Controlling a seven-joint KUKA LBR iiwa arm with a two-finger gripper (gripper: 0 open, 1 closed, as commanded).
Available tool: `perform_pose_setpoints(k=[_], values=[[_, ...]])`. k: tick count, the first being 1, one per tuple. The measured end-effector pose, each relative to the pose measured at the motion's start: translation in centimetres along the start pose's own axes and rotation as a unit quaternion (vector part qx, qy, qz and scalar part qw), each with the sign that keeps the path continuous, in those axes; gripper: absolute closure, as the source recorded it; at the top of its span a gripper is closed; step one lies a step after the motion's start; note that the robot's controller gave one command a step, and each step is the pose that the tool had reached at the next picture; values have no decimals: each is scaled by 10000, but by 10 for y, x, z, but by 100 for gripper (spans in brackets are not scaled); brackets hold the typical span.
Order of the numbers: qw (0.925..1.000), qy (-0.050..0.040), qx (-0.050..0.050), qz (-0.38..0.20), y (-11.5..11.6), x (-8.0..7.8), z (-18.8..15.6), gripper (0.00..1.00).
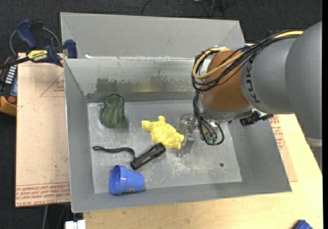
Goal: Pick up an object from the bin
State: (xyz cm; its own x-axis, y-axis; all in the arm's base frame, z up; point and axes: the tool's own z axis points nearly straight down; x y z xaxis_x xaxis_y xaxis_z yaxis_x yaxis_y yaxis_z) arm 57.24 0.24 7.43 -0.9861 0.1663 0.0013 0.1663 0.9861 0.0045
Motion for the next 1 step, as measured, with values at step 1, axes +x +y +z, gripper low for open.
perform_pose_setpoints(k=[1], values=[[10000, 15, 1, 0, 0, 1, -9, 100]])
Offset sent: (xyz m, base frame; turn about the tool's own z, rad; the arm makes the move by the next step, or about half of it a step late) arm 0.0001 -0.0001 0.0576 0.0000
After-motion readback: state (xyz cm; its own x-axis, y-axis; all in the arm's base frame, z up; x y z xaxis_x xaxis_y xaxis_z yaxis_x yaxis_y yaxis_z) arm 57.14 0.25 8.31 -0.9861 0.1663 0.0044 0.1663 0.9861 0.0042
